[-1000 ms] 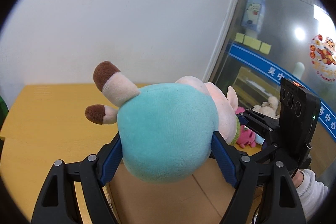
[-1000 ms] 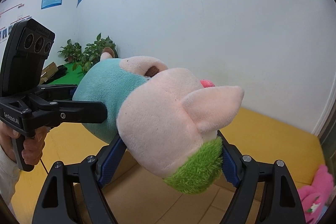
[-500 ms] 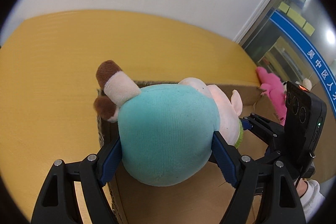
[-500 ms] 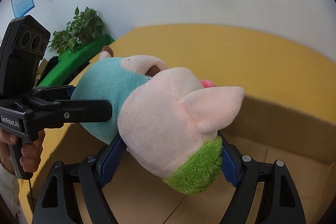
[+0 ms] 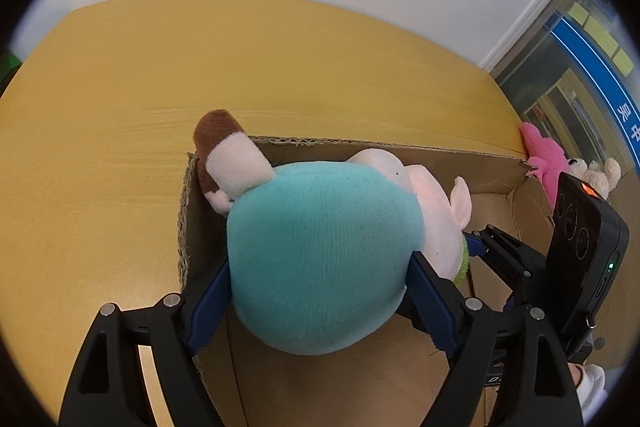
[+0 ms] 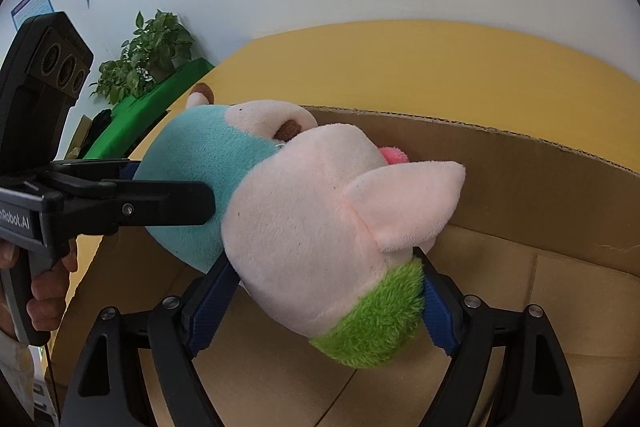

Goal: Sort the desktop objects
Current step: 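Lift the pig plush with both grippers and carry it over the cardboard box, then lower the pig plush into the box and open both grippers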

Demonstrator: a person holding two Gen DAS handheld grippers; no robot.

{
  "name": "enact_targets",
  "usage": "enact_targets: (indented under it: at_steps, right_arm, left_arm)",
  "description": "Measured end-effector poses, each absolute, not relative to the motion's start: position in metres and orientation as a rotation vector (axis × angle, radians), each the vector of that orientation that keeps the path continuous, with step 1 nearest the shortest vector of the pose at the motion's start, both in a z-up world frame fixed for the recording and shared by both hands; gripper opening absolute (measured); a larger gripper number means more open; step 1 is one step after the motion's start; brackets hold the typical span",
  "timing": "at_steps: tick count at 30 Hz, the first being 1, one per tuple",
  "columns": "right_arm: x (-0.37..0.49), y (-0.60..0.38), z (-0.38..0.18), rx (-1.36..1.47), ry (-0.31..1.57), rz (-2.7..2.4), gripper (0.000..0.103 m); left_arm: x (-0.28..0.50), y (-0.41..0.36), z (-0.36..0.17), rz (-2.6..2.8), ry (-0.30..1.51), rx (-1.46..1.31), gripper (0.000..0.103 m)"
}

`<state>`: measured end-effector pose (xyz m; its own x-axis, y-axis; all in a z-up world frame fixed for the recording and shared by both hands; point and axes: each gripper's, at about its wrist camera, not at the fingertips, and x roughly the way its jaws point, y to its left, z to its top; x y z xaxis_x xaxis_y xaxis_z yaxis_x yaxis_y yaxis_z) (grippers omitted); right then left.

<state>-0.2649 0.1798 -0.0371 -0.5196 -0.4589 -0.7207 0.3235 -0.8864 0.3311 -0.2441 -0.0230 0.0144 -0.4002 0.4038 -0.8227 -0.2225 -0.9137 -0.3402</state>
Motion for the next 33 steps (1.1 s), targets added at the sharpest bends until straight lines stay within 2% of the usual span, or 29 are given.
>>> enact_targets:
  at_steps: [5, 10, 21, 28, 33]
  right_arm:
    - [-0.265, 0.169, -0.035, 1.193, -0.183, -2.334, 0.089]
    - [-0.272, 0.152, -0.035, 1.227, -0.16, -2.292, 0.103]
    - [-0.235, 0.165, 0.015, 1.207, -0.043, -2.319, 0.103]
    - [-0.171, 0.214, 0.074, 1.114, -0.148, -2.38, 0.103]
    - [-0.097, 0.273, 0.096, 1.08, -0.189, -2.493, 0.103]
  left_arm:
    - [-0.242, -0.034, 0.015, 2.357, -0.285, -1.481, 0.085]
    - [-0.231, -0.037, 0.02, 2.378, -0.289, -1.485, 0.087]
    - [-0.178, -0.06, 0.068, 2.465, -0.332, -1.291, 0.087]
    - [-0.118, -0.044, 0.097, 2.528, -0.193, -1.169, 0.087]
    - [-0.067, -0.046, 0.078, 2.51, -0.132, -1.189, 0.087]
